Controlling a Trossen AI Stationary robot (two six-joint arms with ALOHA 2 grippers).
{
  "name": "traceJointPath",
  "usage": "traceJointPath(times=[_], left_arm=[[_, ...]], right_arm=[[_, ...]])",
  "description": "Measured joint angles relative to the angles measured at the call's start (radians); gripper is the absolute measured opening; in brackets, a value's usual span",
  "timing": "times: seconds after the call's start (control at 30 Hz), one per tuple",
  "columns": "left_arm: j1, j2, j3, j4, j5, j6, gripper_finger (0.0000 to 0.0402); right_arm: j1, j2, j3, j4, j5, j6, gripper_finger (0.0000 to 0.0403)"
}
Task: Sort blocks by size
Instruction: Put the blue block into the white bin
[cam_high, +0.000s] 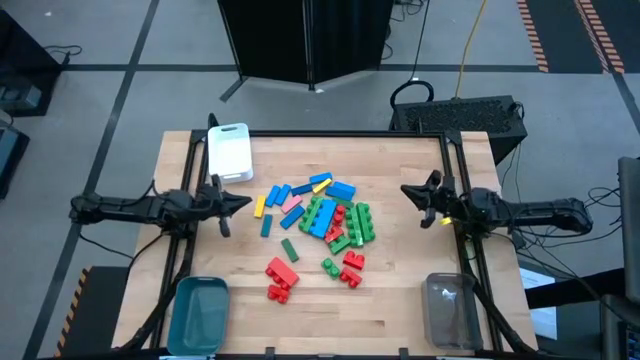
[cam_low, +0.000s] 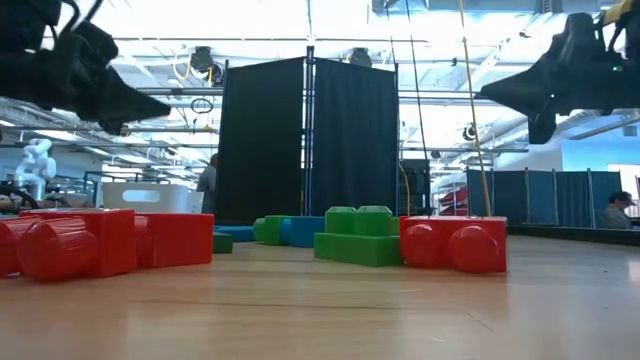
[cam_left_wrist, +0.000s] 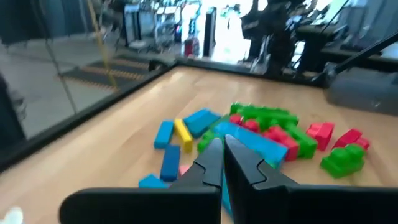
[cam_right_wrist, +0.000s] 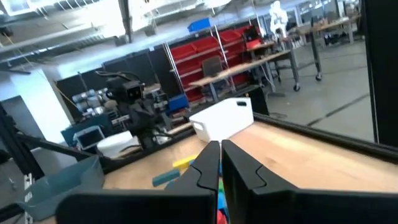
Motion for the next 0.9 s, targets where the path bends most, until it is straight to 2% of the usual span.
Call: traceJointPath(times=[0.17, 0.4, 0.63, 0.8, 0.9], left_arm=[[0.000, 0.098, 0.000, 0.047, -0.023, -0.083, 0.0050], [0.009, 0.237, 0.002, 0.120, -0.091, -0.221, 0.0104], [0.035, 0.354, 0.002, 0.178, -0.092, -0.266, 0.0109], [0.035, 0.397, 0.002, 0.236, -0.091, -0.214, 0.0109], [0.035, 0.406, 0.002, 0.254, -0.091, -0.210, 0.0109]], right_arm=[[0.000, 0.132, 0.000, 0.114, 0.028, -0.009, 0.0036], [-0.002, 0.296, 0.000, 0.280, 0.087, 0.006, 0.0102], [-0.002, 0.440, 0.000, 0.368, 0.108, -0.074, 0.0164], [-0.002, 0.498, 0.000, 0.369, 0.102, -0.056, 0.0180], [0.003, 0.518, 0.000, 0.354, 0.030, -0.036, 0.0180]])
